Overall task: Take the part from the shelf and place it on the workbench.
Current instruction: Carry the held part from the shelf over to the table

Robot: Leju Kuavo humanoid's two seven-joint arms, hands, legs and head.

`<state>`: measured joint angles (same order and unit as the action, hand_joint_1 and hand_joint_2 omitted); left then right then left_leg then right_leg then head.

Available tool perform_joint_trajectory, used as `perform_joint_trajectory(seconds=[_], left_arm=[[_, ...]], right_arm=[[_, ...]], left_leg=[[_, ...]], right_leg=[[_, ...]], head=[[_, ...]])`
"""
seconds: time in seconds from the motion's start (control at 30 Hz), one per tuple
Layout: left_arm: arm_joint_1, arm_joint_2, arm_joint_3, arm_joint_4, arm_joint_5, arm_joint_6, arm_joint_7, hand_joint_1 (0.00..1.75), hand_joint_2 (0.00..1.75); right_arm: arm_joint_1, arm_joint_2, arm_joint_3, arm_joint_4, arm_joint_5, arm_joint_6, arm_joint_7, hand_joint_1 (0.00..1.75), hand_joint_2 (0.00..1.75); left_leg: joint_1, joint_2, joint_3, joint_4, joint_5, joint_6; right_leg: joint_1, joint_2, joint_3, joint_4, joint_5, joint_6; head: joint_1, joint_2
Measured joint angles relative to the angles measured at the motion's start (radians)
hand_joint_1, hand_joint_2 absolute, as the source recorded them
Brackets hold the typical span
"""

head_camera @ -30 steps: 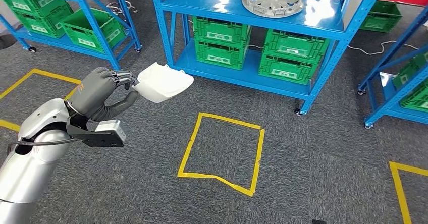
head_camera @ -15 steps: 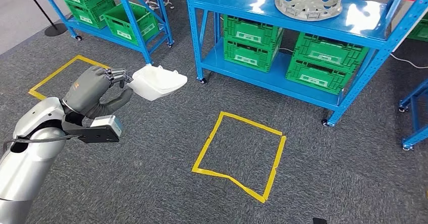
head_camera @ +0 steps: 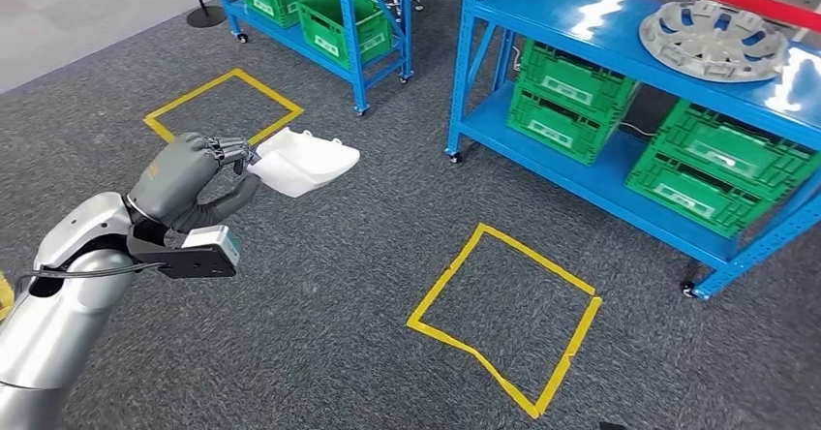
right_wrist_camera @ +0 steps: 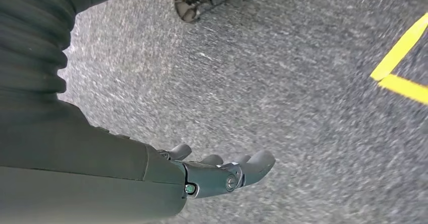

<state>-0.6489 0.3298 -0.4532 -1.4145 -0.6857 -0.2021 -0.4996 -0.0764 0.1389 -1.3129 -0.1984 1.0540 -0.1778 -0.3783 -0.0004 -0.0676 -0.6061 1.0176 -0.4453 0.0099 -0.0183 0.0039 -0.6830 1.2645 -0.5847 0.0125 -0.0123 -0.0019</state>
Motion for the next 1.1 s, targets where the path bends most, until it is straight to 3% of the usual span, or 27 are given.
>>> perform_joint_trajectory(seconds=[0.07, 0.13, 0.2, 0.23, 0.3, 0.37, 0.43, 0.47, 0.53, 0.57, 0.63, 0.67, 0.73, 0.77, 0.83, 0.87, 0.93, 0.97, 1.0, 1.03, 1.1], left_arm=[[-0.001, -0.007, 0.0, 0.003, -0.002, 0.002, 0.0, 1.75, 1.75], [-0.004, -0.013, 0.0, 0.005, -0.004, 0.003, 0.002, 1.75, 1.75], [-0.005, -0.014, 0.0, 0.008, -0.005, 0.005, 0.002, 1.75, 1.75], [-0.005, -0.013, 0.001, 0.01, -0.005, 0.005, 0.0, 1.75, 1.75], [-0.008, -0.01, 0.002, 0.015, -0.004, 0.005, -0.004, 1.75, 1.75], [-0.009, -0.01, 0.002, 0.021, -0.002, 0.005, -0.008, 1.75, 1.75], [-0.004, -0.011, 0.002, 0.028, -0.001, 0.005, -0.012, 1.75, 1.75], [-0.001, -0.011, 0.001, 0.033, -0.001, 0.005, -0.014, 1.75, 1.75], [0.0, -0.015, 0.0, 0.041, -0.001, 0.005, -0.015, 1.75, 1.75], [-0.002, -0.018, -0.001, 0.045, -0.001, 0.006, -0.015, 1.75, 1.75], [-0.008, -0.026, -0.003, 0.051, -0.001, 0.007, -0.016, 1.75, 1.75], [-0.01, -0.029, -0.004, 0.055, -0.001, 0.008, -0.016, 1.75, 1.75], [-0.013, -0.033, -0.007, 0.061, 0.001, 0.008, -0.018, 1.75, 1.75], [-0.016, -0.035, -0.008, 0.064, 0.002, 0.009, -0.02, 1.75, 1.75], [-0.027, -0.045, -0.011, 0.077, 0.005, 0.011, -0.023, 1.75, 1.75], [-0.032, -0.055, -0.014, 0.086, 0.006, 0.013, -0.024, 1.75, 1.75], [-0.035, -0.074, -0.02, 0.104, 0.007, 0.021, -0.021, 1.75, 1.75], [-0.033, -0.083, -0.023, 0.111, 0.006, 0.028, -0.017, 1.75, 1.75], [-0.032, -0.091, -0.026, 0.117, 0.005, 0.035, -0.011, 1.75, 1.75], [-0.032, -0.099, -0.029, 0.122, 0.002, 0.041, -0.002, 1.75, 1.75], [-0.036, -0.117, -0.032, 0.129, -0.004, 0.047, 0.017, 1.75, 1.75]], right_arm=[[0.0, 0.0, -0.001, 0.0, -0.002, -0.002, 0.0, 0.0, 1.75], [-0.001, 0.0, -0.001, 0.0, -0.004, -0.003, 0.002, 0.0, 1.75], [-0.003, 0.001, -0.002, 0.0, -0.007, -0.004, 0.002, 0.0, 1.75], [-0.005, 0.001, -0.002, 0.0, -0.007, -0.005, 0.002, 0.0, 1.75], [-0.005, 0.002, -0.002, 0.0, -0.008, -0.005, 0.0, 0.0, 1.75], [-0.001, 0.002, -0.003, 0.0, -0.009, -0.006, -0.001, 0.0, 1.75], [0.004, 0.002, -0.005, 0.0, -0.009, -0.006, -0.002, 0.0, 1.75], [0.005, 0.002, -0.006, 0.0, -0.009, -0.006, -0.003, 0.0, 1.75], [0.005, 0.002, -0.007, 0.0, -0.008, -0.007, -0.002, 0.0, 1.75], [0.004, 0.002, -0.007, 0.0, -0.007, -0.008, -0.002, 0.0, 1.75], [0.004, 0.002, -0.007, 0.0, -0.006, -0.01, -0.002, 0.0, 1.75], [0.004, 0.002, -0.007, 0.0, -0.005, -0.011, -0.001, 0.0, 1.75], [0.002, 0.002, -0.007, 0.0, -0.004, -0.012, 0.0, 0.0, 1.75], [0.002, 0.002, -0.007, 0.0, -0.003, -0.013, 0.0, 0.0, 1.75], [0.002, 0.002, -0.007, 0.0, 0.0, -0.014, -0.004, 0.0, 1.75], [0.003, 0.001, -0.007, 0.0, 0.002, -0.014, -0.008, 0.0, 1.75], [0.006, -0.003, -0.007, 0.0, 0.007, -0.014, -0.018, 0.0, 1.75], [0.007, -0.006, -0.007, 0.0, 0.012, -0.012, -0.021, 0.0, 1.75], [0.007, -0.008, -0.007, 0.0, 0.016, -0.009, -0.023, 0.0, 1.75], [0.006, -0.01, -0.007, 0.0, 0.021, -0.005, -0.023, 0.0, 1.75], [0.006, -0.013, -0.006, 0.0, 0.028, -0.001, -0.022, 0.0, 1.75]], left_leg=[[0.002, -0.029, -0.006, 0.013, -0.004, -0.009], [0.002, -0.053, -0.015, 0.022, -0.006, -0.023], [0.005, -0.075, -0.023, 0.017, 0.0, -0.039], [0.006, -0.072, -0.026, 0.017, 0.002, -0.045], [0.004, -0.021, -0.047, 0.056, -0.02, -0.054], [0.004, 0.042, -0.098, 0.166, -0.076, -0.06], [0.007, 0.058, -0.149, 0.273, -0.116, -0.063], [0.008, 0.061, -0.153, 0.283, -0.111, -0.063], [0.006, 0.077, -0.1, 0.189, -0.056, -0.057], [0.0, 0.106, -0.061, 0.117, -0.031, -0.05], [-0.012, 0.151, -0.009, 0.023, -0.007, -0.036], [-0.018, 0.158, -0.005, 0.011, -0.008, -0.031], [-0.017, 0.127, -0.005, 0.004, -0.002, -0.021], [-0.014, 0.114, -0.002, -0.002, 0.002, -0.016], [-0.006, 0.089, 0.003, -0.014, 0.01, -0.004], [-0.005, 0.075, 0.003, -0.015, 0.012, -0.001], [-0.005, 0.044, 0.001, -0.014, 0.013, 0.003], [-0.004, 0.027, 0.0, -0.012, 0.013, 0.003], [-0.002, 0.011, 0.0, -0.009, 0.012, 0.001], [0.001, -0.005, -0.001, -0.004, 0.01, -0.003], [0.005, -0.034, -0.007, 0.013, 0.003, -0.015]], right_leg=[[-0.006, 0.037, 0.057, -0.128, 0.06, 0.001], [-0.01, 0.065, 0.086, -0.195, 0.076, -0.004], [-0.007, 0.05, 0.088, -0.2, 0.076, -0.019], [-0.006, 0.038, 0.091, -0.203, 0.079, -0.027], [-0.007, 0.015, 0.097, -0.211, 0.084, -0.042], [-0.003, -0.01, 0.099, -0.214, 0.084, -0.05], [0.0, -0.037, 0.099, -0.214, 0.082, -0.053], [0.001, -0.052, 0.099, -0.214, 0.08, -0.054], [0.004, -0.079, 0.104, -0.214, 0.076, -0.053], [0.005, -0.092, 0.107, -0.214, 0.073, -0.05], [0.009, -0.114, 0.113, -0.214, 0.068, -0.042], [0.01, -0.126, 0.115, -0.216, 0.066, -0.037], [0.01, -0.149, 0.121, -0.22, 0.063, -0.027], [0.008, -0.136, 0.121, -0.214, 0.057, -0.022], [0.005, -0.074, 0.095, -0.154, 0.02, -0.015], [0.003, -0.035, 0.066, -0.093, -0.01, -0.013], [0.003, -0.007, -0.003, 0.033, -0.054, -0.009], [0.002, -0.003, -0.023, 0.063, -0.053, -0.007], [0.0, -0.001, -0.024, 0.051, -0.031, -0.005], [-0.003, 0.005, -0.002, -0.004, 0.007, -0.003], [-0.012, 0.044, 0.054, -0.136, 0.068, 0.005]], head=[[0.0, 0.0], [0.0, 0.0], [-0.001, 0.0], [-0.001, 0.0], [-0.006, 0.0], [-0.011, 0.0], [-0.011, 0.0], [-0.011, 0.0], [-0.011, 0.0], [-0.011, 0.0], [-0.011, 0.0], [-0.011, 0.0], [-0.01, 0.0], [-0.01, 0.0], [-0.009, 0.0], [-0.008, 0.0], [-0.007, 0.0], [-0.007, 0.0], [-0.007, 0.0], [-0.007, 0.0], [-0.006, 0.0]])
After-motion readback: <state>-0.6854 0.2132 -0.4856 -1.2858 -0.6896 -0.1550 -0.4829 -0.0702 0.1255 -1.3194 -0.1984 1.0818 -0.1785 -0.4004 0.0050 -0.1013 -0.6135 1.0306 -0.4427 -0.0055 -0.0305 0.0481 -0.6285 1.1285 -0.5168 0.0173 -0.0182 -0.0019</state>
